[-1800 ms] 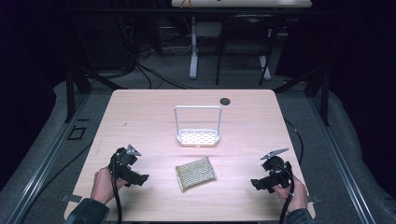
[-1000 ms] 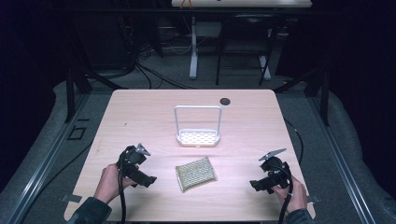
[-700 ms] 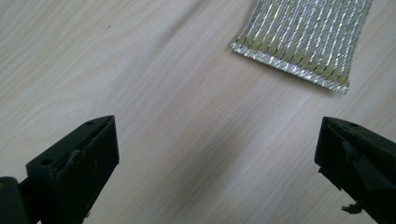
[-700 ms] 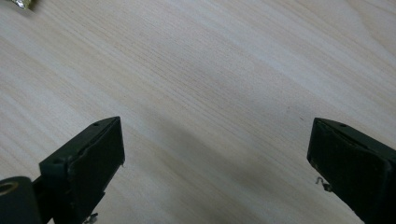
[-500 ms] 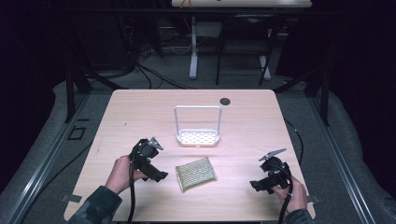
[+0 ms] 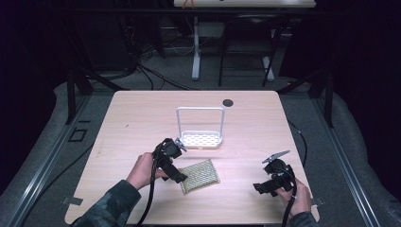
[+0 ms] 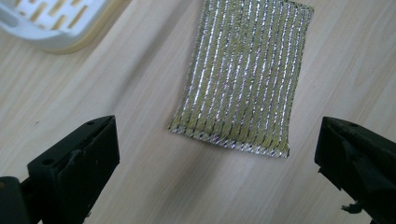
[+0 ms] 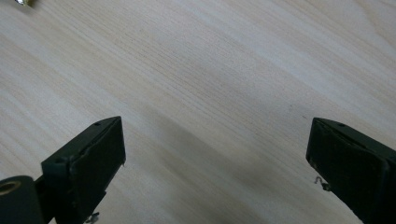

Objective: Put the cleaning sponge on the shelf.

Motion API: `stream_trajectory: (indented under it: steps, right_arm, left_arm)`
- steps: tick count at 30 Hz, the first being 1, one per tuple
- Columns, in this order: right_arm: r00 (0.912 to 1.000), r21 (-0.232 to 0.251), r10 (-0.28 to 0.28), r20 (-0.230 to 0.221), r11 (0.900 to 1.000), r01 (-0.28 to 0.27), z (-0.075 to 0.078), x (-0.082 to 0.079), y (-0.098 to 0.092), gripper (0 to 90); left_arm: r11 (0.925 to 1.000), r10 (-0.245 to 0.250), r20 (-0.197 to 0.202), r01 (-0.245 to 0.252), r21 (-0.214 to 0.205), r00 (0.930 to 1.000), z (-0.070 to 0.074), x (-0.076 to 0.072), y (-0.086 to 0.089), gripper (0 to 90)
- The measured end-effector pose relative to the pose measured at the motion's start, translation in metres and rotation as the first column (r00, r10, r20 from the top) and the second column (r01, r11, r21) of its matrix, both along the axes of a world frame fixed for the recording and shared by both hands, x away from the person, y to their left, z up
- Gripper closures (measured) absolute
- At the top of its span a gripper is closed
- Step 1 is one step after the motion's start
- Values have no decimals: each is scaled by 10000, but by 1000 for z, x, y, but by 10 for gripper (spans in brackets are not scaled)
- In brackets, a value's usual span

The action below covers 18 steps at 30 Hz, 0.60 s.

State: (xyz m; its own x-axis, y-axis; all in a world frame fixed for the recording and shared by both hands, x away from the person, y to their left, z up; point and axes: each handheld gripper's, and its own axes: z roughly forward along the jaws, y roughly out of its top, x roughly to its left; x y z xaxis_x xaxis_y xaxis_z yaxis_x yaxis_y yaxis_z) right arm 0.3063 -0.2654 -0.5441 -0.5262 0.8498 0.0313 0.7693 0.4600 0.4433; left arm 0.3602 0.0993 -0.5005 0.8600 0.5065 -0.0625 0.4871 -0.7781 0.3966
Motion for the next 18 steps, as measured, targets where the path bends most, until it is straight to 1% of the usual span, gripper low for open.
stream_trajectory:
  steps: [1, 2, 5, 6, 8, 9, 10, 12, 14, 15, 16, 18]
  right_arm:
    - [10000, 2, 2, -3, 10000, -2, 0, 0, 0, 41]
    - [10000, 3, 4, -60, 10000, -4, 0, 0, 0, 41]
    - [10000, 2, 15, -35, 10000, -15, 0, 0, 0, 41]
    - [10000, 2, 15, -35, 10000, -15, 0, 0, 0, 41]
    - [10000, 54, 17, -57, 10000, -16, 0, 0, 0, 40]
    - [10000, 20, 39, -50, 10000, -38, 0, 0, 0, 41]
    - [10000, -29, 49, -60, 10000, -49, 0, 0, 0, 41]
    - [10000, 23, 46, -52, 10000, -46, 1, 0, -1, 40]
    - [9999, 59, 22, -117, 10000, -21, 1, 0, -2, 41]
    - [9999, 59, 22, -117, 10000, -21, 1, 0, -2, 41]
    - [9999, 13, 47, -116, 10000, -46, 1, 0, -3, 41]
    - [9999, 14, 52, -124, 10000, -52, 1, 0, -3, 41]
  left_arm:
    - [9999, -130, -134, 131, 47, 9998, -5, 0, -8, 1]
    - [9998, -176, -202, 178, 79, 9996, -7, 0, -11, 1]
    - [9990, -412, -285, 417, 176, 9987, -13, -1, -23, 1]
    - [9990, -412, -285, 417, 176, 9987, -13, -1, -23, 3]
    - [9979, -538, -326, 549, 335, 9980, -20, -1, -32, 3]
    - [9970, -604, -450, 624, 448, 9972, -24, -1, -37, 4]
    - [9967, -612, -484, 637, 509, 9970, -27, -1, -40, 9]
    - [9958, -636, -619, 674, 614, 9961, -32, 0, -43, 42]
    - [9949, -643, -675, 693, 738, 9956, -36, -1, -45, 89]
    - [9949, -643, -675, 693, 738, 9956, -36, -1, -45, 113]
    - [9937, -688, -666, 743, 837, 9954, -40, -3, -47, 145]
    - [9929, -677, -547, 727, 941, 9962, -40, -4, -47, 182]
